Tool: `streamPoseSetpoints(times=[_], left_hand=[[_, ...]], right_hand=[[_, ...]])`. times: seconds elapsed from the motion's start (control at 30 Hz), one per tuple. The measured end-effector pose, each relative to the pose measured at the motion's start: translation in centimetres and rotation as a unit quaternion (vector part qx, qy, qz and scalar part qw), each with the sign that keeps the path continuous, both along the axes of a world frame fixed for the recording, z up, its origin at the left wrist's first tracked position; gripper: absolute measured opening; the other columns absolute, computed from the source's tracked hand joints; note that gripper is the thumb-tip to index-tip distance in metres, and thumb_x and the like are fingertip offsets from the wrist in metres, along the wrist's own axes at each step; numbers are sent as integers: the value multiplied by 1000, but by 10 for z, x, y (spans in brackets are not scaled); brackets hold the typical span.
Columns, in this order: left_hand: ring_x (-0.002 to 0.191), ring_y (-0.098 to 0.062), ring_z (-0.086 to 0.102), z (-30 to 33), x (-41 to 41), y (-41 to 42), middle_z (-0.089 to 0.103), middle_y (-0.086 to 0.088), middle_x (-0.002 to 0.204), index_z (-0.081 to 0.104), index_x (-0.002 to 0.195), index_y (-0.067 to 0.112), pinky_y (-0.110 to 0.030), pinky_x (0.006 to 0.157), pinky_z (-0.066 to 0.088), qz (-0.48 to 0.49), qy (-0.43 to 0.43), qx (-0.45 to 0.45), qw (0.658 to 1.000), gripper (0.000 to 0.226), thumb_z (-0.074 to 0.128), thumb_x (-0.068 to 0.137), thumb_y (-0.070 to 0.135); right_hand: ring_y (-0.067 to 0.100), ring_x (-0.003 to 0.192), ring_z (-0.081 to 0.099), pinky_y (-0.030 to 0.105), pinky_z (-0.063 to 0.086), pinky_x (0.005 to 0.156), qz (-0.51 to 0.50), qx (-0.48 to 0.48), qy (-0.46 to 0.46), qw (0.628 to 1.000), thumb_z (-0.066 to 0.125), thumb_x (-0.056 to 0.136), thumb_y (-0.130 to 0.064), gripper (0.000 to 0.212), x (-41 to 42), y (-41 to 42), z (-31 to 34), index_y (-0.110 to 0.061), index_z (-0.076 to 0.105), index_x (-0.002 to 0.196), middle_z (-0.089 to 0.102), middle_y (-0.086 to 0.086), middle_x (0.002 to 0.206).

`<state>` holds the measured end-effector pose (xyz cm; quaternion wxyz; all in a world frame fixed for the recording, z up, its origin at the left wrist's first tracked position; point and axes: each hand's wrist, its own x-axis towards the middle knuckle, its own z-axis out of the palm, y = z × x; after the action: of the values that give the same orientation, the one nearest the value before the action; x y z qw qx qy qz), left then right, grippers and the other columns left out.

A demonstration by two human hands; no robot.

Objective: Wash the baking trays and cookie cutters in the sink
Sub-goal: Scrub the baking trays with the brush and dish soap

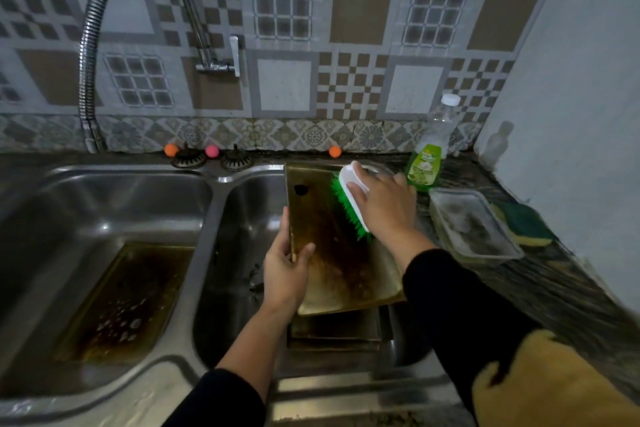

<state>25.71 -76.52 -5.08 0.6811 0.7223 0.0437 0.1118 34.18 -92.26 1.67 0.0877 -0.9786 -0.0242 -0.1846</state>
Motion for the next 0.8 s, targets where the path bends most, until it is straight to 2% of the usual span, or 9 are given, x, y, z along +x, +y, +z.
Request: streamPoseSetpoints(times=[0.03,0.1,0.2,0.33,0.47,0.57,0.63,0.7,0.8], left_hand=[[127,-5,49,1,1,0,52,4,141,23,150,32,-37,110,39,4,-2,-4,1000,75,58,91,0],[126,-6,51,1,4,3,54,2,140,23,149,33,-39,109,40,11,-10,-8,1000,76,57,91,-1],[126,-7,52,0,4,7,56,1,137,24,146,39,-44,108,41,11,-22,-14,1000,77,57,91,-3],[129,-6,49,-4,-1,2,53,8,139,29,140,47,-46,110,39,-18,-19,-18,999,74,58,91,0],[128,-4,48,6,1,-8,51,7,141,28,146,37,-37,112,37,-30,-30,6,999,71,58,92,2],[130,-5,45,8,10,7,49,6,142,30,147,31,-32,112,35,-3,-30,-5,1000,67,56,93,1],[130,4,42,6,9,19,45,15,142,32,144,35,-16,106,34,16,-30,-5,999,60,51,96,4],[118,21,41,5,3,21,45,26,135,32,143,35,-1,93,34,17,-29,-10,999,54,47,99,7],[111,29,41,3,-6,10,45,34,127,31,144,32,4,86,33,3,-28,-7,1000,53,46,100,8]], right_hand=[[28,123,47,36,38,94,16,22,15,1000,31,100,-49,51,-1,1,3,-33,30,148,53,4,137],[24,124,49,33,41,95,53,160,46,985,45,98,-42,52,-23,9,-3,-29,34,147,50,5,140],[20,113,59,29,46,91,74,278,13,958,67,84,-42,64,-69,19,-30,-27,43,142,62,4,127],[17,113,59,22,42,85,51,296,19,954,72,80,-44,67,-40,23,-15,-29,47,140,61,0,129],[18,112,59,23,42,82,76,276,-9,958,65,85,-46,59,-1,43,24,-30,48,139,62,0,127],[14,103,64,25,50,81,119,256,25,959,59,88,-50,52,-31,53,10,-37,48,137,67,-4,120],[13,106,64,26,50,85,137,233,22,963,56,89,-52,50,-74,55,-12,-41,47,137,66,-6,122],[11,105,64,24,49,85,135,220,-3,966,53,91,-53,48,-95,56,-22,-40,48,136,67,-7,119],[15,83,68,25,49,66,87,235,-11,968,40,95,-56,42,-62,65,0,-36,60,126,73,-1,93]])
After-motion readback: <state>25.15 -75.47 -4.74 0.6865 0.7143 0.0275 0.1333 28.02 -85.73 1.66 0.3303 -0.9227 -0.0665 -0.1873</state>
